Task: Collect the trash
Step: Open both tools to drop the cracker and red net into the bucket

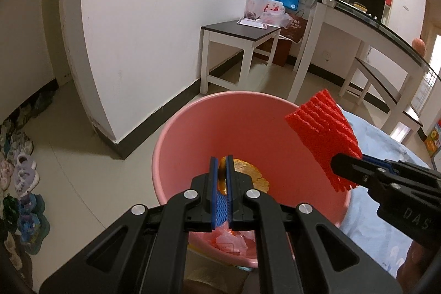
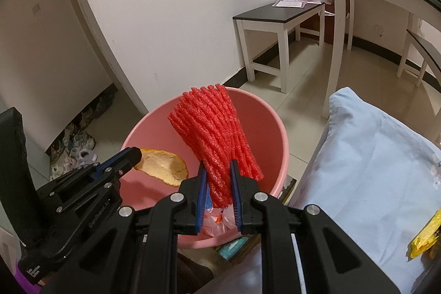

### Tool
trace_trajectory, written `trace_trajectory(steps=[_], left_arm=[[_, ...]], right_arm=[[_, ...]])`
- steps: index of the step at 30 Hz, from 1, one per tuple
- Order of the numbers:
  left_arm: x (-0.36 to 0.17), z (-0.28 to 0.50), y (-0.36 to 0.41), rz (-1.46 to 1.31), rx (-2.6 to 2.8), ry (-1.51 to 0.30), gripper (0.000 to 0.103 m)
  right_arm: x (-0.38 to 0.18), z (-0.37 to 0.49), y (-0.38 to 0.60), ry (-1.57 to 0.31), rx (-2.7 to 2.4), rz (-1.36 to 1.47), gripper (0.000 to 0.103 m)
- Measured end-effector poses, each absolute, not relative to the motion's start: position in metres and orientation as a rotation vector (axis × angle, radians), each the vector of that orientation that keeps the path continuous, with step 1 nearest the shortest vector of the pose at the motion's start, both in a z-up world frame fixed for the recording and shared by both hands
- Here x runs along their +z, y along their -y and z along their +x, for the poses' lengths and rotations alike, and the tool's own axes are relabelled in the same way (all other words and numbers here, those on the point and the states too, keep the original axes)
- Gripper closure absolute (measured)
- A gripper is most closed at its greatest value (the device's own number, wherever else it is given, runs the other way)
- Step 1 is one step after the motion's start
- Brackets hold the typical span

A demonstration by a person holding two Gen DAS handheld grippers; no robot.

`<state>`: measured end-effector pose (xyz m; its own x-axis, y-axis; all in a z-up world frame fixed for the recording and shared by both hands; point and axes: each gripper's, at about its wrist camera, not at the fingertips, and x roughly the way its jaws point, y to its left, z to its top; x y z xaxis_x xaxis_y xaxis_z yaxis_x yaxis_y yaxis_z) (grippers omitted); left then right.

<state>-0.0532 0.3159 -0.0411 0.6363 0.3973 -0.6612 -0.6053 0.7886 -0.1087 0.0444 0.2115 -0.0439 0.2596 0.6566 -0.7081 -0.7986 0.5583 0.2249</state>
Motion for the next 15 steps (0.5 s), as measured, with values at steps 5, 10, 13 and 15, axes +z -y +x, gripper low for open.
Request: trace_trajectory(steps=[5, 10, 13, 15], left_arm=[[-0.0436, -0.0526, -0.3168, -0.337, 0.582, -0.675, 0.094], [-0.0439, -0.0536, -0.316, -0.363, 0.548, -0.662, 0.07], [-0.0426, -0.0527, -0.3143, -0.366, 0.535, -0.659, 0.07], [-0.0417, -0.0518, -0.3129, -0.362, 0.535, -0.659, 0.069]], right_arm=[[-0.0453, 0.0432, -0.2123, -0.86, 0.993, -0.192, 0.087], [-0.046, 0.044, -0.213, -0.862, 0.993, -0.192, 0.087], [-0.0477, 0.0455, -0.2127, -0.867, 0.991, -0.187, 0.087], [-0.0486, 0.0471, -0.2121, -0.868, 0.992, -0.181, 0.084]])
